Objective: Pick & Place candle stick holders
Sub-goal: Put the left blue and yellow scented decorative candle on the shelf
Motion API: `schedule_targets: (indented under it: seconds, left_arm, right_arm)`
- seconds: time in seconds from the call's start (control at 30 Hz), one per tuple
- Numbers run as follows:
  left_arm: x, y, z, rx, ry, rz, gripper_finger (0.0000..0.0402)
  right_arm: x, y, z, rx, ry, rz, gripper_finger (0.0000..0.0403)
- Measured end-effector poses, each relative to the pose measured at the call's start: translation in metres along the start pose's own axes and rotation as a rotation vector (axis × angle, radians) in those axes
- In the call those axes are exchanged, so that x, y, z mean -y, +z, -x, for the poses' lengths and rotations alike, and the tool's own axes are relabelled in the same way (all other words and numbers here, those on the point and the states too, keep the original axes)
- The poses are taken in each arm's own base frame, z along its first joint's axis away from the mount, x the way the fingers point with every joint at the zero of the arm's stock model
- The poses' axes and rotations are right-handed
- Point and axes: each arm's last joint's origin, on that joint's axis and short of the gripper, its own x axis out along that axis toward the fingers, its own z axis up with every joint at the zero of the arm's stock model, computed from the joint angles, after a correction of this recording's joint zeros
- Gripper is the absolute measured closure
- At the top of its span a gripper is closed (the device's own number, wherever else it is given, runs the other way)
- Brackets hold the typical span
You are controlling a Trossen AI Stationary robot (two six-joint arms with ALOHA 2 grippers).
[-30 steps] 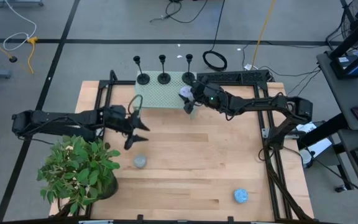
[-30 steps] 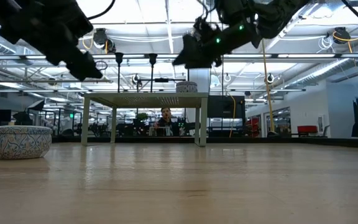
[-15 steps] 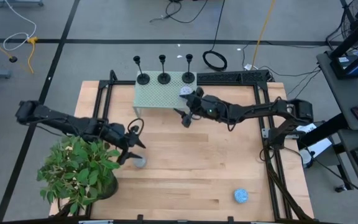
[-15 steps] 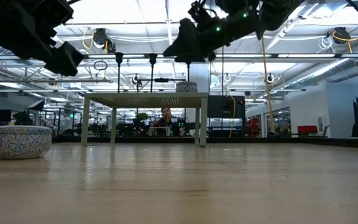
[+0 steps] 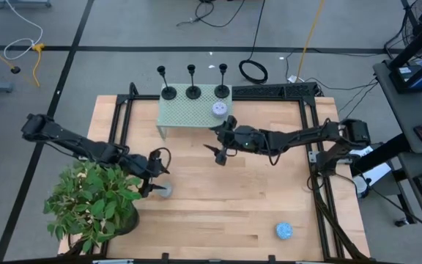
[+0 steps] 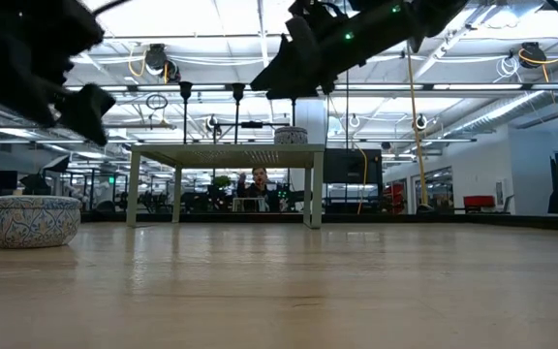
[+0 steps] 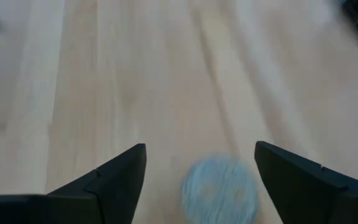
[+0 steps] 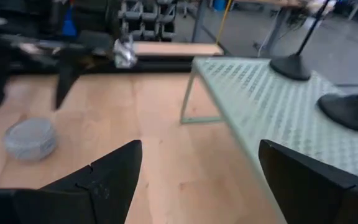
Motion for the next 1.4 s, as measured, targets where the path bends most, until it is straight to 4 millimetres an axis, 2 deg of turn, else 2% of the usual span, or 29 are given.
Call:
schedule_targets:
  seconds: [0.23, 0.47, 0.73, 0.93, 1.2, 1.4]
  left_arm:
    - [0.001, -0.023, -0.019, -0.163, 0.039, 0.096, 0.0078]
    - [0.01, -0.02, -0.028, -0.141, -0.044, 0.069, 0.0078]
    - [0.012, -0.025, -0.043, -0.204, -0.013, 0.093, 0.0078]
    - [0.012, -0.028, -0.055, -0.223, -0.008, 0.062, 0.0078]
    - [0.011, -0.029, -0.058, -0.227, 0.021, 0.046, 0.0078]
    - [0.009, -0.029, -0.058, -0.215, 0.08, 0.015, 0.0078]
  right_arm:
    - [-0.025, -0.001, 0.007, -0.013, 0.069, 0.045, 0.0085]
    - [-0.037, -0.001, 0.011, -0.006, 0.102, 0.092, 0.0085]
    - [-0.043, -0.005, 0.013, -0.038, 0.123, 0.18, 0.0085]
    - [-0.044, -0.008, 0.014, -0.057, 0.126, 0.151, 0.0085]
    - [-0.043, -0.018, 0.014, -0.087, 0.126, 0.151, 0.0085]
    - [-0.043, -0.019, 0.014, -0.087, 0.126, 0.151, 0.0085]
